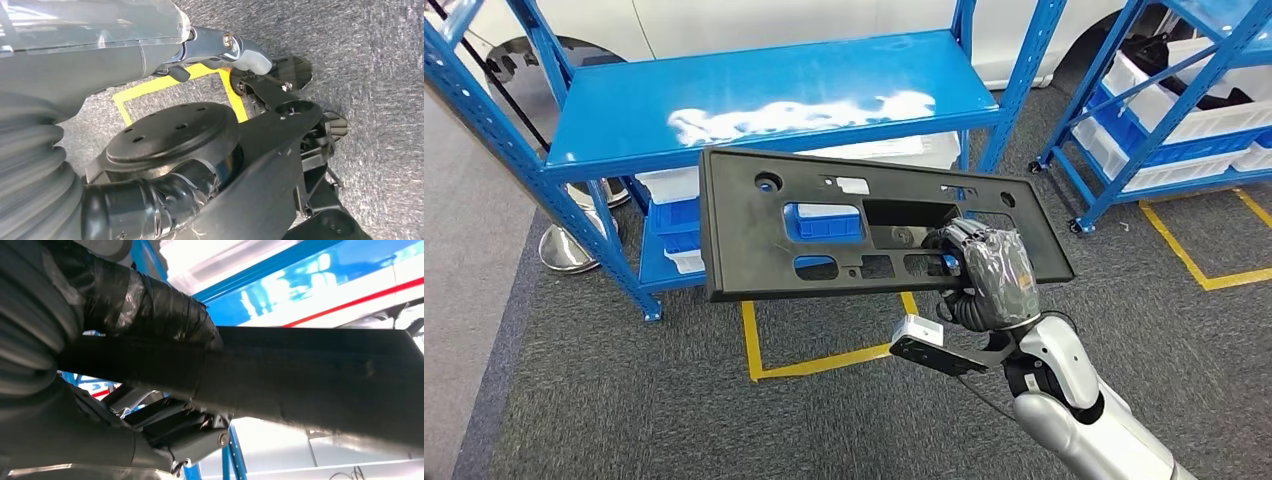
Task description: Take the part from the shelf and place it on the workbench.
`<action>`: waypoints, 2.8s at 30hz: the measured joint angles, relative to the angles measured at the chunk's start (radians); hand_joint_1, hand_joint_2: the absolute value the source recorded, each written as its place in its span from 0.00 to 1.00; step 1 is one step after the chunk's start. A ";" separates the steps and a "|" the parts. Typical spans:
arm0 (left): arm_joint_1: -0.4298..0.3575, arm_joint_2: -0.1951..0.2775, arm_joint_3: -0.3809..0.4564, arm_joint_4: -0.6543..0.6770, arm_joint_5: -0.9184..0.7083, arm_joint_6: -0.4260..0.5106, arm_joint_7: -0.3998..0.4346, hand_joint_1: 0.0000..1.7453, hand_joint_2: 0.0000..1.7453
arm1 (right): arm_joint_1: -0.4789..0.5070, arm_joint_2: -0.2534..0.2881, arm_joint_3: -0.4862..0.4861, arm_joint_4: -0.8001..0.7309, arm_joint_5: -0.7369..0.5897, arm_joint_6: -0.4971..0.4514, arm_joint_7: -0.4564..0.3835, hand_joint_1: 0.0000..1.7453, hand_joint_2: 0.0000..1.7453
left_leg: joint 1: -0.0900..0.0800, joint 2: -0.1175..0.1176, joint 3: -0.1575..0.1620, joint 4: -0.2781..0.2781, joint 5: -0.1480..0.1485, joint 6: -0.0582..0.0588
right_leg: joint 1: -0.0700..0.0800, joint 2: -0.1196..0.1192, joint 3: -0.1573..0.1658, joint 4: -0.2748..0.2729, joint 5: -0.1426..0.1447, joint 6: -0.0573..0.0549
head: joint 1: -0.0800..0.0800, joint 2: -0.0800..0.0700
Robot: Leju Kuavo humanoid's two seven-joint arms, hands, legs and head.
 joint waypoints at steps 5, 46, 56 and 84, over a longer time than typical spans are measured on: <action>0.000 -0.002 0.000 0.000 0.000 -0.005 -0.009 0.00 1.00 | 0.005 -0.003 -0.009 0.000 -0.001 0.003 0.000 1.00 1.00 | 0.000 0.031 -0.047 -0.005 0.043 0.026 | -0.004 0.006 -0.083 0.234 -0.160 0.020 | 0.001 0.000; 0.004 0.000 0.001 0.000 0.010 0.000 -0.012 0.00 1.00 | 0.040 -0.026 -0.053 -0.006 -0.016 0.029 0.009 1.00 1.00 | -0.002 0.101 -0.045 0.029 0.008 -0.019 | 0.009 -0.020 0.060 -0.012 -0.057 -0.024 | 0.003 0.000; 0.009 0.003 0.001 0.001 0.015 -0.008 -0.009 0.00 1.00 | 0.040 -0.024 -0.053 -0.009 0.005 0.034 0.016 1.00 1.00 | 0.003 -0.051 -0.072 0.103 -0.004 -0.016 | 0.006 0.087 0.044 -0.002 -0.043 -0.040 | 0.003 0.000; 0.008 -0.002 0.002 0.003 0.029 -0.008 -0.012 0.00 1.00 | 0.044 -0.036 -0.053 -0.004 0.221 0.013 0.109 1.00 1.00 | 0.008 -0.004 -0.151 0.269 -0.092 -0.033 | 0.005 0.064 0.048 -0.019 -0.039 -0.041 | 0.005 0.000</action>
